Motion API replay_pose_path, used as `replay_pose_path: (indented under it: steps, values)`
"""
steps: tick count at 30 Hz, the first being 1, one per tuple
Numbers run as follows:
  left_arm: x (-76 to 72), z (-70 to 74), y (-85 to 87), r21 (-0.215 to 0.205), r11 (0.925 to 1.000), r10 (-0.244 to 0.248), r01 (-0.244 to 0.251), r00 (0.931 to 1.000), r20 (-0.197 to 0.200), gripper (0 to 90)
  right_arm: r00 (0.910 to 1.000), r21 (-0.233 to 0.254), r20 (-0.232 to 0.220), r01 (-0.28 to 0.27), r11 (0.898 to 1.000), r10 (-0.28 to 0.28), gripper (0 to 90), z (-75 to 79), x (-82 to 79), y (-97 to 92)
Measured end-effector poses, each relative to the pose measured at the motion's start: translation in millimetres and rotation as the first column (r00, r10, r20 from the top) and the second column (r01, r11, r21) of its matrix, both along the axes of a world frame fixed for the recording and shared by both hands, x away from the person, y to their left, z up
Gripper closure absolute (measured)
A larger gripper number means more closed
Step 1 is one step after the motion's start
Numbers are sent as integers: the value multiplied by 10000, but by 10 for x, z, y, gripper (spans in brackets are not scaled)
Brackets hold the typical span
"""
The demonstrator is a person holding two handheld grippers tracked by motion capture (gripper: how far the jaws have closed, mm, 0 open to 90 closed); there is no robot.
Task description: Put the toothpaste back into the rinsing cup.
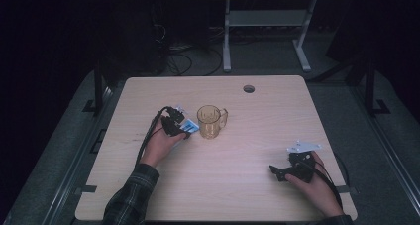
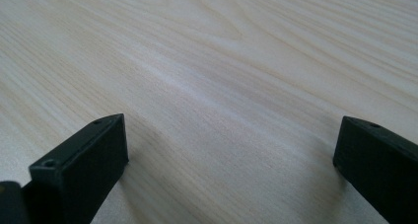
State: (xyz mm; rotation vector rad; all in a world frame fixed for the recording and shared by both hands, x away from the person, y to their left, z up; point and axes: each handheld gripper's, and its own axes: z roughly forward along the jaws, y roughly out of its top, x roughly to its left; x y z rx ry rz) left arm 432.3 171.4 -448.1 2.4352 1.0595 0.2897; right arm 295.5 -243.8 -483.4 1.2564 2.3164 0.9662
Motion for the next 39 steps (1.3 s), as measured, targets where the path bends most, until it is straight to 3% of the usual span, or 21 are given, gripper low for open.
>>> replay_pose_path:
  steps: [9,22,33,39]
  values:
    - [-22,23,-10,-8,10000,-57,57,9997,-237,686,10000,1,-2,1,10000,-1,0,0,0,0]
    - [-2,58,73,-443,9989,-162,138,9984,-549,717,10000,1,0,-2,10000,2,0,0,1,0]
    - [-45,155,152,-843,9964,-98,77,9997,-241,719,10000,1,-1,-1,10000,1,0,0,0,0]
    - [-109,205,251,-1451,9894,104,-95,9999,57,720,10000,0,-1,0,10000,0,0,0,1,0]
